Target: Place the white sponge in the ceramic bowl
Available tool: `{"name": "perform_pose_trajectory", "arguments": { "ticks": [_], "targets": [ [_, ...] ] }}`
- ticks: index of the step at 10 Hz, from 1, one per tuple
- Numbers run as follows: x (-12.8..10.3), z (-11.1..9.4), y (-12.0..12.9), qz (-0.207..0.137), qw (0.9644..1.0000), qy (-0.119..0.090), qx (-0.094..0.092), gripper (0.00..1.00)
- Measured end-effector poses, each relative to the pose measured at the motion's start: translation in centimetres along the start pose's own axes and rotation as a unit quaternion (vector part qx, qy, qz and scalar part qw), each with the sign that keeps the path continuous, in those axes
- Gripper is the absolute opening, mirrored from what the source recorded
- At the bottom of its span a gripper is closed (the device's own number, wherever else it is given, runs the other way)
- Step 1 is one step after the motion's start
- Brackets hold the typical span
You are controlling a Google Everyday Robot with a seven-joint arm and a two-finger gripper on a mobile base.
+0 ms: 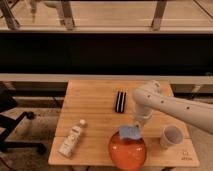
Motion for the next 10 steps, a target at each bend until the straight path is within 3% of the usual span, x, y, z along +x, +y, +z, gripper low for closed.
{"name": "perform_pose_trajectory", "arguments": {
  "ticks": [10],
  "targets": [
    [-0.38,0.33,0.13,-0.009,0.9998,0.004,-0.016,0.01]
  ]
}}
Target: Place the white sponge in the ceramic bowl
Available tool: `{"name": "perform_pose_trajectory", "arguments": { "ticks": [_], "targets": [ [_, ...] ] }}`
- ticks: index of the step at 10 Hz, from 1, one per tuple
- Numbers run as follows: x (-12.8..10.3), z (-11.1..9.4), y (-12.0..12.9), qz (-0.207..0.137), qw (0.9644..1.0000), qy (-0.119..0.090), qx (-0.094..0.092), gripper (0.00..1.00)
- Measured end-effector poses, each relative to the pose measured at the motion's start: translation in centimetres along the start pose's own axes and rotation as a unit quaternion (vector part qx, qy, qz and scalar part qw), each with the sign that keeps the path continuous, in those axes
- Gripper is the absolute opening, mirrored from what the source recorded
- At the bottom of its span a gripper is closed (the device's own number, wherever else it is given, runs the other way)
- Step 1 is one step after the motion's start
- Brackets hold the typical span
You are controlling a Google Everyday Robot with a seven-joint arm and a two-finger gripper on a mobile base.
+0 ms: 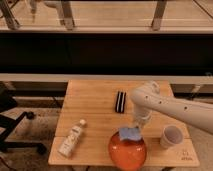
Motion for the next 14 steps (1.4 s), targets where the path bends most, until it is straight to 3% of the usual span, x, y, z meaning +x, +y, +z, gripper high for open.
{"name": "perform_pose_trajectory", "arguments": {
  "ticks": [14],
  "targets": [
    [-1.1,-0.3,0.1,-0.013,0.9998,0.002,-0.012,0.01]
  ]
}}
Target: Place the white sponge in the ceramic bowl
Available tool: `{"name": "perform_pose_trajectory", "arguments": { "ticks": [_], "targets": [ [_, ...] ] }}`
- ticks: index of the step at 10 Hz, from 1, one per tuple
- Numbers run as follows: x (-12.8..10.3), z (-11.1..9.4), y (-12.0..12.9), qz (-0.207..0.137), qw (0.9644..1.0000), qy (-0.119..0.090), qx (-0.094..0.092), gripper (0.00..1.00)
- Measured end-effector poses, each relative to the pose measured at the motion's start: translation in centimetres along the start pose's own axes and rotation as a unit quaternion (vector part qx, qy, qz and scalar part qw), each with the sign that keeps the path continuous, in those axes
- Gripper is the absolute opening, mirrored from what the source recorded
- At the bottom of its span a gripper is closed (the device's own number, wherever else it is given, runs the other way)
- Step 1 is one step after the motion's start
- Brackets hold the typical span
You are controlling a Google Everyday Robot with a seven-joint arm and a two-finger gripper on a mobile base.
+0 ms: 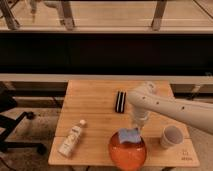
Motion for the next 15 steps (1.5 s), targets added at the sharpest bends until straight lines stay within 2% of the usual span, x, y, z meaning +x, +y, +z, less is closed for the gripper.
{"name": "perform_pose_trajectory", "arguments": {
  "ticks": [15],
  "targets": [
    [-1.5,-0.9,0.4,-0.026,0.9996,0.0,-0.004,0.01]
  ]
}}
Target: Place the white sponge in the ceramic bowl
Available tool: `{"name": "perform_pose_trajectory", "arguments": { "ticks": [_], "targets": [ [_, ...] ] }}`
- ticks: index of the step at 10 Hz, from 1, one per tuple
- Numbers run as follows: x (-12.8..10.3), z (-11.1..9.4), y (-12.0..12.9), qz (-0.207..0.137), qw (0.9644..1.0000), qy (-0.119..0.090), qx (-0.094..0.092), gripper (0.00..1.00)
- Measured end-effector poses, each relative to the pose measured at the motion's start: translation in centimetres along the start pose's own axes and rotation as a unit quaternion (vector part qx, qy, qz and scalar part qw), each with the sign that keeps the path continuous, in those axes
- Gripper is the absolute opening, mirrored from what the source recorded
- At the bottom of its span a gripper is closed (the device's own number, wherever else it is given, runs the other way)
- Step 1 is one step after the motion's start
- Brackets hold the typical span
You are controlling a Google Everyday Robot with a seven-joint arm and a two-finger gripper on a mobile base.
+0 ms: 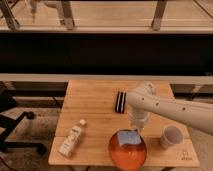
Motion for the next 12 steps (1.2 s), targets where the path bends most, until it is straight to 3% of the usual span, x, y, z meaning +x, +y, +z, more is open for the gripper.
{"name": "perform_pose_trajectory", "arguments": {
  "ticks": [4,6,12],
  "targets": [
    [-0.37,-0.23,0.02,-0.01,1.0,-0.001,0.0,0.01],
    [-0.5,-0.36,0.08,-0.014,0.9999,-0.001,0.0,0.07],
    [-0.98,-0.75,0.04,-0.027,0.9996,-0.003,-0.003,0.07]
  ]
}}
